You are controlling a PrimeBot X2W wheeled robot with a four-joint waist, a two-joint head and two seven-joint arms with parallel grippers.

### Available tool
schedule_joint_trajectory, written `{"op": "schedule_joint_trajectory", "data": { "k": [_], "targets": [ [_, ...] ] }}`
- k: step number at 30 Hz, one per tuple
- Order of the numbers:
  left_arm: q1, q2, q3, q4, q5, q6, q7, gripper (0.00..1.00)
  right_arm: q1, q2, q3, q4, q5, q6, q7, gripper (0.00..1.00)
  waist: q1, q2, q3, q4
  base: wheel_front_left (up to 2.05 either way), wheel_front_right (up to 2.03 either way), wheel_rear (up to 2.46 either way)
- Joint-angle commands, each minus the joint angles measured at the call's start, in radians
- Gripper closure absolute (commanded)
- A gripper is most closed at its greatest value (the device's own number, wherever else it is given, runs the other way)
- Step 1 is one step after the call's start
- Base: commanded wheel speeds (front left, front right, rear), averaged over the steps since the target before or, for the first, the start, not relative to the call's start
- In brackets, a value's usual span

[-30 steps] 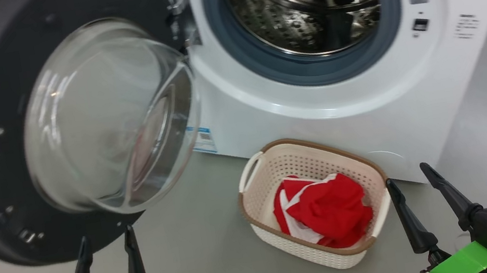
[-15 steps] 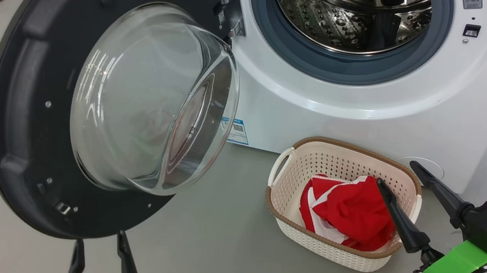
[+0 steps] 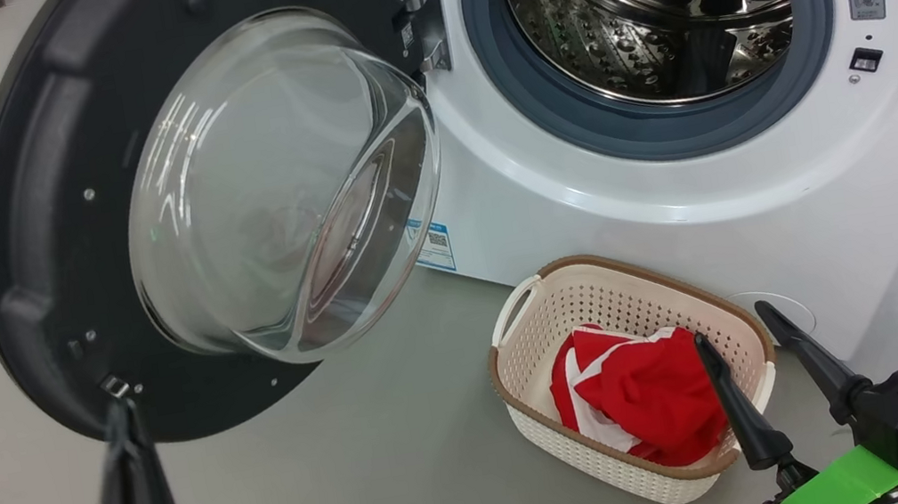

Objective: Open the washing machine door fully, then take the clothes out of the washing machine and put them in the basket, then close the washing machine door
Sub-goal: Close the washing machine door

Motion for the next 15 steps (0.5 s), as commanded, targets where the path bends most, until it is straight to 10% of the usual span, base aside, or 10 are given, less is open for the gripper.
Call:
{"op": "schedule_joint_trajectory", "data": {
  "k": [1,15],
  "targets": [
    [-0.075,0.031,0.052,-0.038,0.008,0.008,-0.012,1.0,-0.041,-0.006,0.028,-0.022,0.006,0.005,-0.006,0.0,0.0,-0.0001,0.001,-0.002,0.0,0.0,0.0],
    [-0.485,0.108,0.294,0.137,-0.183,-0.015,-0.022,1.0,-0.05,-0.017,0.039,-0.006,0.005,0.005,-0.006,0.0,0.0,-0.0001,0.008,-0.054,0.0,0.0,0.0]
  ]
}}
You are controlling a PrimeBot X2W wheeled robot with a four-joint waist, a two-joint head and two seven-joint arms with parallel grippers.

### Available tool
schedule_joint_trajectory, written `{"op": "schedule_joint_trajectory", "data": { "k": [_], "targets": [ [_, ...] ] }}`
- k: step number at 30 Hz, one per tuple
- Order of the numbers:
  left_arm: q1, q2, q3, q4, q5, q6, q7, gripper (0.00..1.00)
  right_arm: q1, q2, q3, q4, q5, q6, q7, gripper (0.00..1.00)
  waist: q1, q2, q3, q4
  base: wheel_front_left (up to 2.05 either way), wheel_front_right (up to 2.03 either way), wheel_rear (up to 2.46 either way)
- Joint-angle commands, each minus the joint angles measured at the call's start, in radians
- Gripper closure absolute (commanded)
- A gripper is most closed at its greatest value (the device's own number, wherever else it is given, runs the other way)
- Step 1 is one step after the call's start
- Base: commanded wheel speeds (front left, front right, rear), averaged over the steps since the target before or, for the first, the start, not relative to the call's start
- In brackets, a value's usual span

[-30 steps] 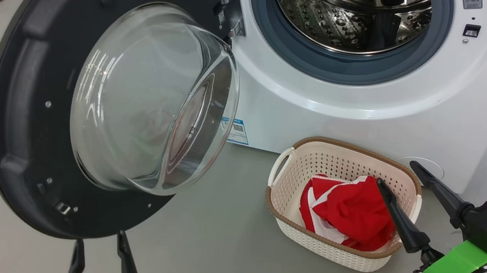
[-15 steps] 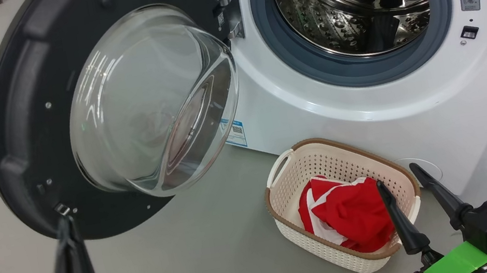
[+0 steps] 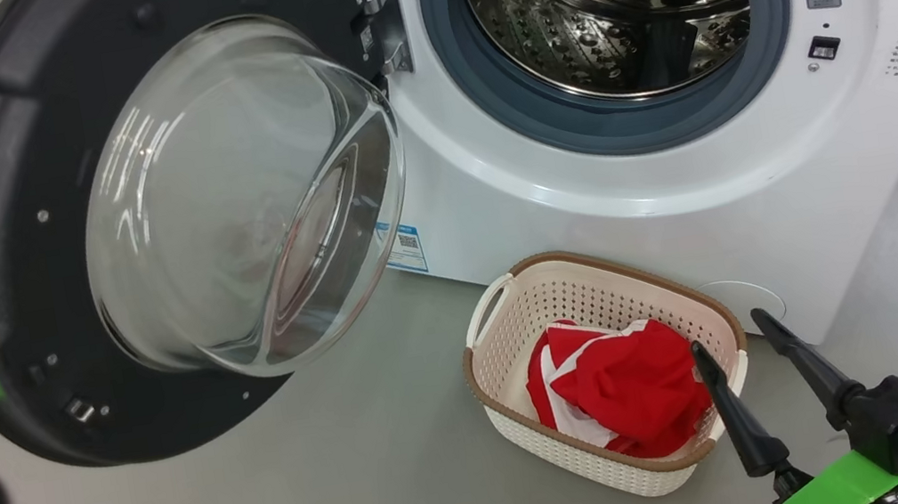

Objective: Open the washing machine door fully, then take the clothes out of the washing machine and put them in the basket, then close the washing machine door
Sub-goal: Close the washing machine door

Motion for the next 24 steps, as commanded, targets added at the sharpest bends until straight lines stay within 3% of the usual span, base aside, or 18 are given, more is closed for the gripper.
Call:
{"op": "schedule_joint_trajectory", "data": {
  "k": [1,3,9,13,20,24],
  "targets": [
    [-0.044,0.054,0.043,-0.008,-0.001,-0.005,0.0,1.0,-0.05,-0.011,0.029,-0.022,0.005,0.005,-0.006,0.0,0.0,-0.0001,0.001,-0.005,0.0,0.0,0.0],
    [-0.14,0.089,0.093,0.132,-0.071,-0.028,0.023,1.0,-0.056,-0.012,0.034,-0.018,0.007,0.005,-0.006,0.0,0.0,-0.0001,0.003,-0.016,0.0,0.0,0.0],
    [-0.314,0.11,0.171,0.409,-0.237,-0.059,0.142,1.0,-0.06,-0.014,0.041,-0.009,0.01,0.005,-0.006,0.0,0.0,-0.0001,0.009,-0.027,0.0,0.0,0.0],
    [-0.381,0.116,0.212,0.531,-0.318,-0.054,0.228,1.0,-0.063,-0.014,0.048,-0.005,0.01,0.005,-0.006,0.0,0.0,-0.0001,0.01,-0.032,0.0,0.0,0.0],
    [-0.473,0.125,0.289,0.713,-0.496,-0.064,0.476,1.0,-0.07,-0.017,0.054,0.003,0.015,0.005,-0.006,0.0,0.0,-0.0001,0.014,-0.045,0.0,0.0,0.0],
    [-0.479,0.153,0.289,0.759,-0.526,-0.079,0.573,1.0,-0.071,-0.016,0.058,0.006,0.018,0.005,-0.006,0.0,0.0,-0.0001,0.013,-0.054,0.0,0.0,0.0]
  ]
}}
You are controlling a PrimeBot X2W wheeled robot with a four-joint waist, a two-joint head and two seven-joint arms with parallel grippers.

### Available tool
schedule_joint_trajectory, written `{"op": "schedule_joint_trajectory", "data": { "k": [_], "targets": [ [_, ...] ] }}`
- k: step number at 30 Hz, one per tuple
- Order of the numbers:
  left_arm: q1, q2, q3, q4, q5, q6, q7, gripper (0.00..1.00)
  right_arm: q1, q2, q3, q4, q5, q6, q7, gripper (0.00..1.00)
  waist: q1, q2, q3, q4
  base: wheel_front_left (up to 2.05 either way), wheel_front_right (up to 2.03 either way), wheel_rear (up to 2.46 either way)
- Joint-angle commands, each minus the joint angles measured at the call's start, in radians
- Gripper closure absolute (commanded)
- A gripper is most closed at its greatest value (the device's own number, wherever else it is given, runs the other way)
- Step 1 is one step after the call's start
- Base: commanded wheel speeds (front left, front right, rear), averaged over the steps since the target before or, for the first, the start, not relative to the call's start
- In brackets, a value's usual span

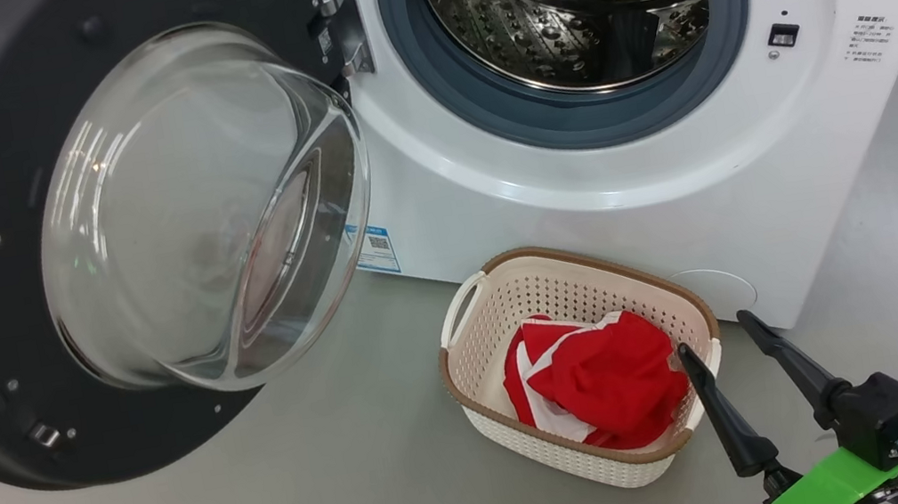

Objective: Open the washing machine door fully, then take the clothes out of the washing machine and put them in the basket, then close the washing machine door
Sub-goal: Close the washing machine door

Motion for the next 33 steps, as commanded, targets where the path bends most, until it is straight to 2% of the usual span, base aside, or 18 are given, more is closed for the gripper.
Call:
{"op": "schedule_joint_trajectory", "data": {
  "k": [1,11,24,33],
  "targets": [
    [-0.024,0.078,0.011,-0.013,-0.011,-0.011,0.03,1.0,-0.05,-0.01,0.029,-0.022,0.003,0.005,-0.006,0.0,0.0,0.0,0.001,-0.004,0.0,0.0,0.0],
    [-0.011,0.091,-0.033,0.036,-0.018,-0.039,0.168,1.0,-0.042,-0.013,0.034,-0.018,0.007,0.005,-0.006,0.0,0.0,0.0,-0.002,-0.011,0.0,0.0,0.0],
    [0.019,0.01,-0.051,0.015,-0.079,-0.113,0.284,1.0,-0.028,-0.002,0.037,-0.015,0.017,0.005,-0.006,0.0,0.0,0.0,-0.015,0.021,0.0,0.0,0.0],
    [0.068,-0.043,-0.063,-0.057,-0.108,-0.131,0.348,1.0,-0.023,0.005,0.041,-0.013,0.021,0.005,-0.006,0.0,0.0,0.0,-0.027,0.038,0.0,0.0,0.0]
  ]
}}
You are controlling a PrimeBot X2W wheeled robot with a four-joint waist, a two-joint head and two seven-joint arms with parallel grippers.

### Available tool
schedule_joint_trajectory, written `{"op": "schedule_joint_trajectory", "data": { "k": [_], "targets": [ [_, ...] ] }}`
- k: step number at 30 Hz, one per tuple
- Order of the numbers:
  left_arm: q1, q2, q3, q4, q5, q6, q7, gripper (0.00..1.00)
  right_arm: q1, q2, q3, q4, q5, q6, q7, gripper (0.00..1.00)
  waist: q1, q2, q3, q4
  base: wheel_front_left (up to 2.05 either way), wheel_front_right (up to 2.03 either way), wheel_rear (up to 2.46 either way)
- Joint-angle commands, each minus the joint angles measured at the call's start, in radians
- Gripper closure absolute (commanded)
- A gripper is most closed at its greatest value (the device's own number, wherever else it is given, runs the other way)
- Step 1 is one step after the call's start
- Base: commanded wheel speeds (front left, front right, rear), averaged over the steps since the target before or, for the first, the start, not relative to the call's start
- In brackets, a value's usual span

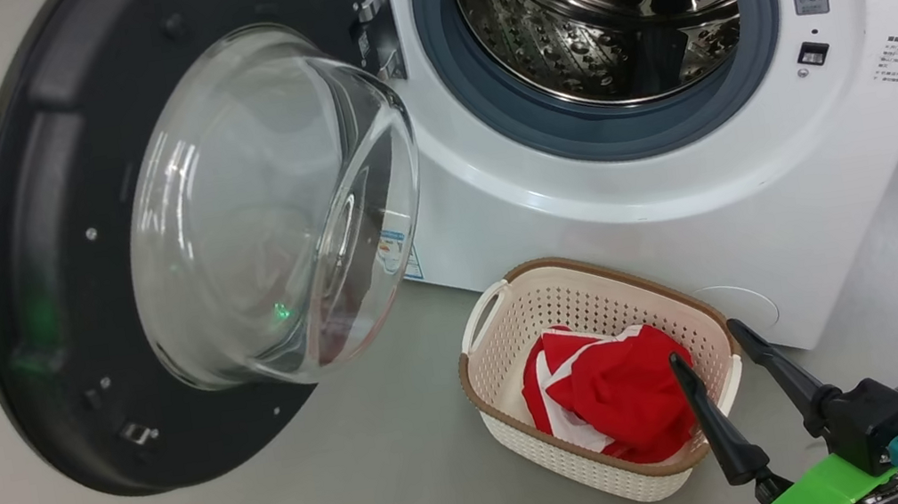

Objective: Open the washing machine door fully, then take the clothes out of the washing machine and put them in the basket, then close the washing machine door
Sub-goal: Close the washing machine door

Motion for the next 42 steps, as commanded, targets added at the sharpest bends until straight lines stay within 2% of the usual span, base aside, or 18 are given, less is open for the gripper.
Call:
{"op": "schedule_joint_trajectory", "data": {
  "k": [1,21,27,42],
  "targets": [
    [0.018,0.011,-0.004,-0.033,-0.005,-0.011,0.024,1.0,-0.023,-0.002,0.023,-0.02,0.013,0.005,-0.006,0.0,0.0,0.0,-0.002,0.002,0.0,0.0,0.0],
    [0.145,-0.111,-0.018,-0.234,-0.063,-0.021,0.081,1.0,-0.024,0.006,0.018,-0.02,0.034,0.005,-0.006,0.0,0.0,0.0,0.0,0.013,0.0,0.0,0.0],
    [0.164,-0.146,-0.02,-0.272,-0.107,-0.006,0.096,1.0,-0.028,0.006,0.018,-0.019,0.035,0.005,-0.006,0.0,0.0,0.0,0.0,0.018,0.0,0.0,0.0],
    [0.21,-0.17,-0.108,-0.317,-0.195,0.014,0.092,1.0,-0.039,0.007,0.022,-0.008,0.054,0.005,-0.006,0.0,0.0,0.0,0.003,0.004,0.0,0.0,0.0]
  ]
}}
